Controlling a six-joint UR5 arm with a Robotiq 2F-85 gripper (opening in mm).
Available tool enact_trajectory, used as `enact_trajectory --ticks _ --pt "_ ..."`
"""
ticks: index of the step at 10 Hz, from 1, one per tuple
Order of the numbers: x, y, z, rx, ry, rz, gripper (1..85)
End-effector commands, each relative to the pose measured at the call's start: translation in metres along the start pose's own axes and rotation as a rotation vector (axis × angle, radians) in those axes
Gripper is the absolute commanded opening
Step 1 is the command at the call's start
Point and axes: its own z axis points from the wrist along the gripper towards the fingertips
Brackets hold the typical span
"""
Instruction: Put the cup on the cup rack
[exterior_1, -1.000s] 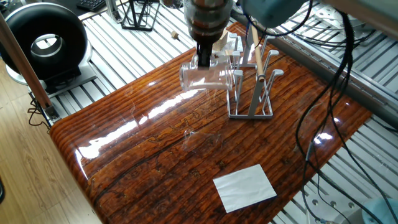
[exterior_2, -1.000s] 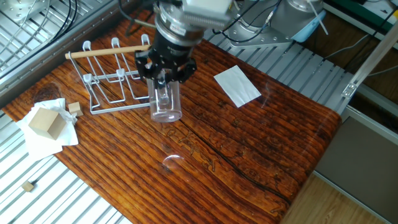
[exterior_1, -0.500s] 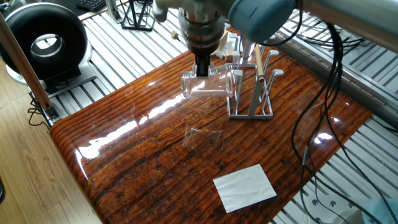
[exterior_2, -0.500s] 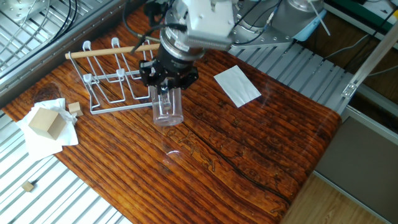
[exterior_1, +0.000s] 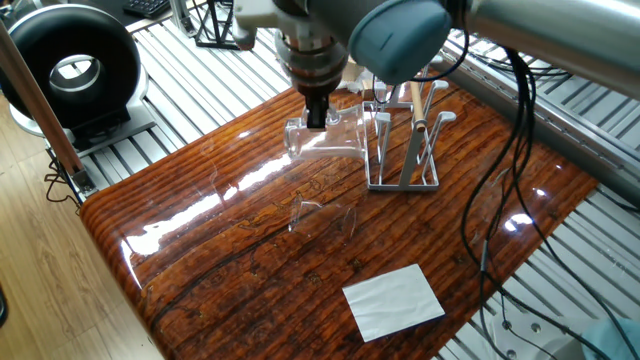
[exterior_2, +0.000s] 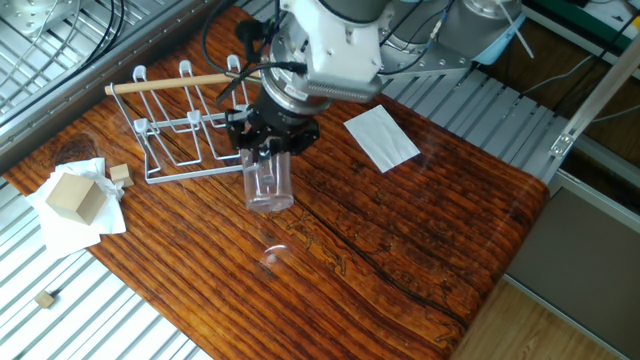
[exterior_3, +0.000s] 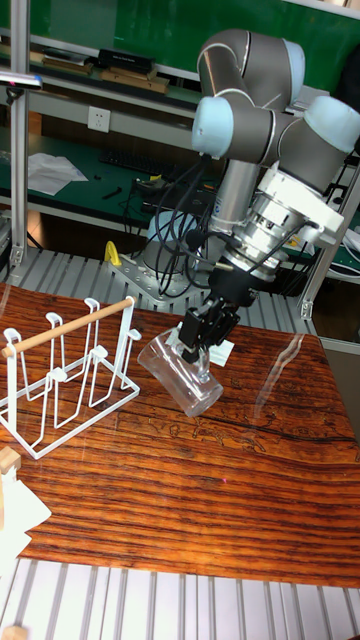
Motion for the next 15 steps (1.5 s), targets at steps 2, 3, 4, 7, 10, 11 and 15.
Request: enact_trajectory --ticks 2,3,4,7,10,11,15 --pt "-0.015 0.001 0.014 -0.006 -0.028 0.007 1.0" --pt "-0.014 -0.003 0.018 0.011 -0.022 -0.006 1.0" --pt "-0.009 -0.013 0.020 0.056 0.003 -0.036 1.0" --pt "0.035 -0.034 0.010 0.155 0.185 -0.153 1.0" --pt "0.032 -0.025 0.006 0.135 0.185 -0.154 1.0" --pt "0.031 -0.020 0.004 0.133 0.190 -0.158 1.0" --pt "0.036 -0.020 0.004 0.191 0.231 -0.189 1.0"
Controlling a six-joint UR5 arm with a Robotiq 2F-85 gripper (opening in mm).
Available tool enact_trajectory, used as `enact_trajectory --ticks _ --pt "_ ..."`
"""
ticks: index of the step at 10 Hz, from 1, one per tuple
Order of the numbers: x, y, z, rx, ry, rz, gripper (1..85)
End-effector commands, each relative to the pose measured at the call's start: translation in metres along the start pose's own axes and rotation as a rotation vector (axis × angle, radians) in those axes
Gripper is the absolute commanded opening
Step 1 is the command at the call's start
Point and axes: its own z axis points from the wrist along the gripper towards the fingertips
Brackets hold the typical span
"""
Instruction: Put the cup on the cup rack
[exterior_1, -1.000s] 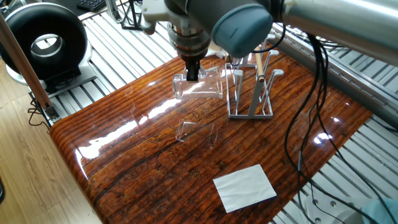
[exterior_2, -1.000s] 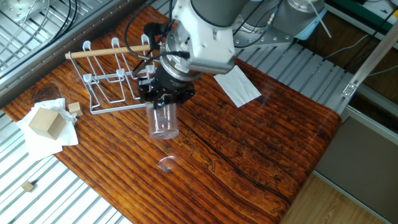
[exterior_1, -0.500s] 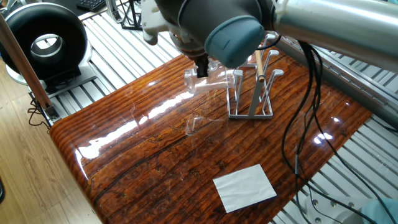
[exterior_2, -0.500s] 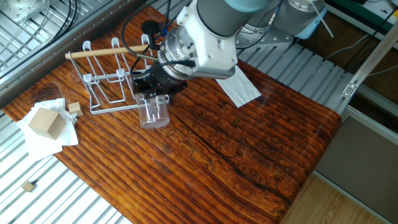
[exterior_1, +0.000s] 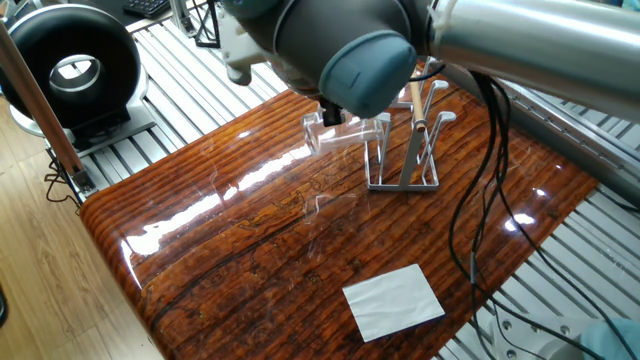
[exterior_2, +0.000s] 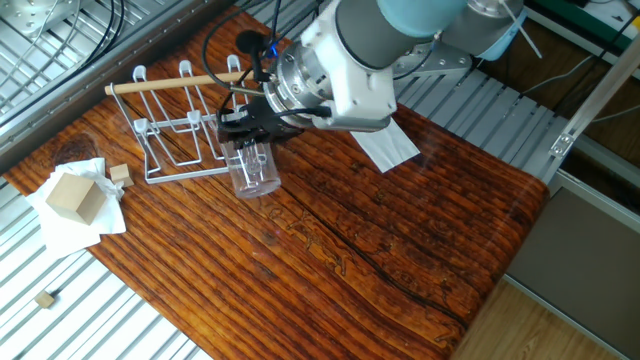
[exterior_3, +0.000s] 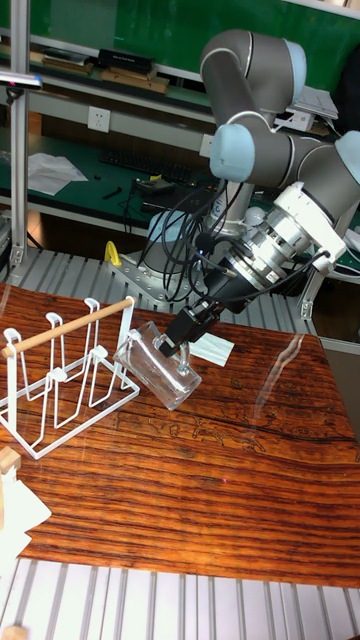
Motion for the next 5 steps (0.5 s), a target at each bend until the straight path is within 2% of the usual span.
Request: enact_trajectory --ticks 1,3,5 --pt "0.003 0.004 0.000 0.018 0.024 -0.029 1.0" --pt "0.003 -0.001 -0.001 0.039 0.028 -0.049 1.0" --pt "-0.006 -0.001 -0.004 0.039 -0.012 -0.028 1.0"
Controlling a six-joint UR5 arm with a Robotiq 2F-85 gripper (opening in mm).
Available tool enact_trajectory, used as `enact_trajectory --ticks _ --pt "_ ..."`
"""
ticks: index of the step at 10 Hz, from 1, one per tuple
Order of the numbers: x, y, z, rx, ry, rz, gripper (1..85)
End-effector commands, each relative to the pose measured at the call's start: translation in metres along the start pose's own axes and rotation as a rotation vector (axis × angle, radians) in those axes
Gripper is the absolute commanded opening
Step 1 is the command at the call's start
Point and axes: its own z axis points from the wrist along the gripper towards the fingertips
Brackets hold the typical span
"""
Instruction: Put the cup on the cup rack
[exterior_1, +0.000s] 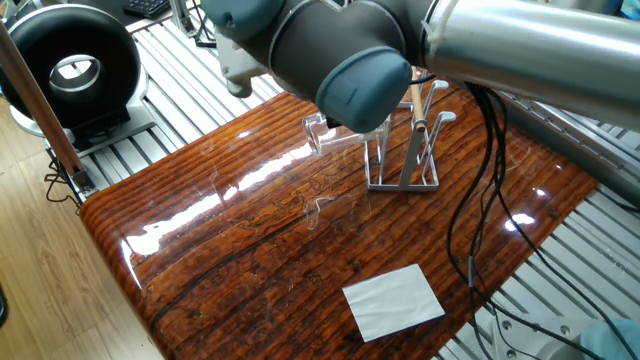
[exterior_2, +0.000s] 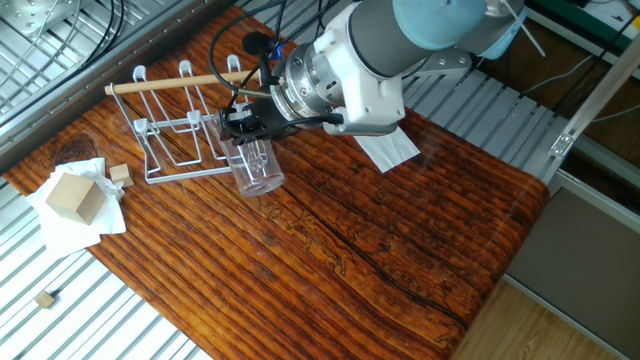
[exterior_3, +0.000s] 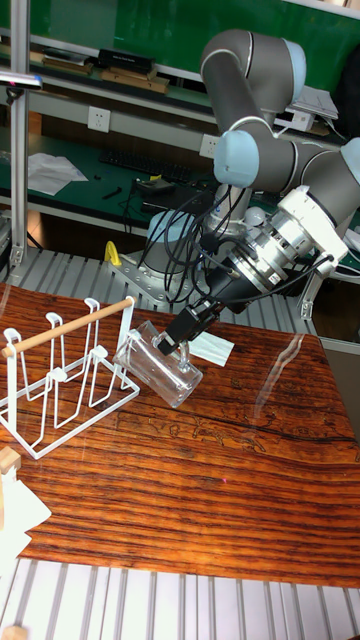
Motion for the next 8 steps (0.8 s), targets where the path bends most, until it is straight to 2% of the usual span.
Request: enact_trajectory --ticks 1,4,6,7,8 --pt "-0.005 0.001 -0.004 -0.007 -0.023 0.008 1.0" --pt "-0.001 0.007 -0.011 -0.036 -0.018 -0.016 1.0" --pt "-0.003 0.007 -0.012 -0.037 -0.029 -0.003 1.0" --pt "-0.006 0.007 -0.011 -0.054 -0.038 0.014 1.0" --pt "-0.015 0.017 -0.012 -0.120 -0.068 0.061 1.0"
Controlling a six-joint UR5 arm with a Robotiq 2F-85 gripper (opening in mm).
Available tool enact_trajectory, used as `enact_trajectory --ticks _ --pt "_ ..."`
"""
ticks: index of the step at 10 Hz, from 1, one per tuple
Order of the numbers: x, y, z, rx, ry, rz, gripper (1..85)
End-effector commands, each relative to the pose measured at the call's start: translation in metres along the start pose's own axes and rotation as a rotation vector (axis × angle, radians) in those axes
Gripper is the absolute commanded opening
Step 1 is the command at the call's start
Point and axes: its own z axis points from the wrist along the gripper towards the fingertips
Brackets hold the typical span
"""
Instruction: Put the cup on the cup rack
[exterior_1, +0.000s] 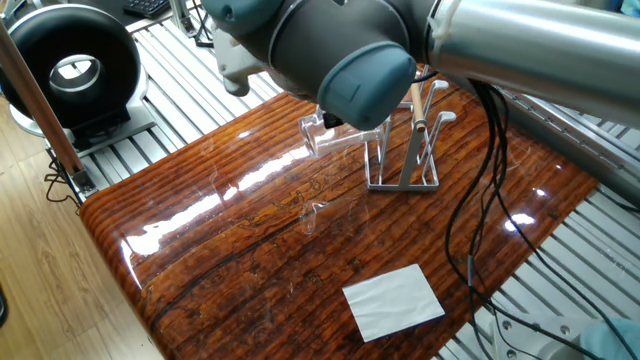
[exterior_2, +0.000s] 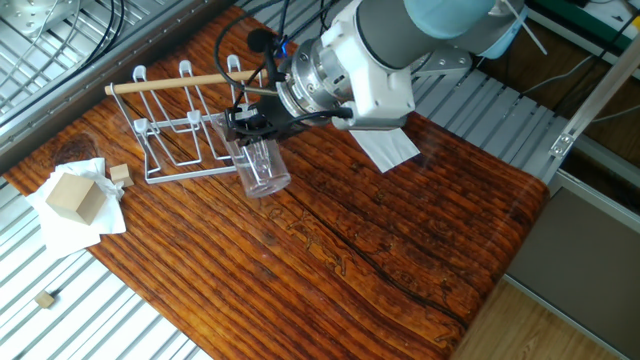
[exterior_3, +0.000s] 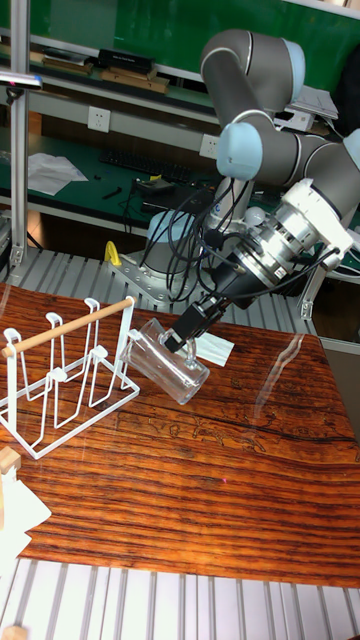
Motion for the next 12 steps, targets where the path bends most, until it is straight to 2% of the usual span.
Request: enact_trajectory --ticks 1,2,3,4,5,6,7,9,12 --pt "-0.022 0.018 -0.004 -0.149 -0.085 0.103 1.0" --pt "-0.040 0.036 -0.010 -0.226 -0.147 0.148 1.0" --pt "-0.049 0.044 -0.013 -0.264 -0.177 0.160 1.0" --pt "-0.054 0.046 -0.015 -0.275 -0.194 0.179 1.0" --pt "-0.054 0.043 -0.014 -0.264 -0.193 0.188 1.0" --pt "-0.058 0.037 -0.014 -0.243 -0.212 0.189 1.0" --pt "-0.070 0.037 -0.017 -0.251 -0.258 0.201 1.0" --pt "-0.077 0.039 -0.020 -0.261 -0.288 0.192 1.0" --pt "-0.086 0.027 -0.020 -0.218 -0.324 0.206 1.0"
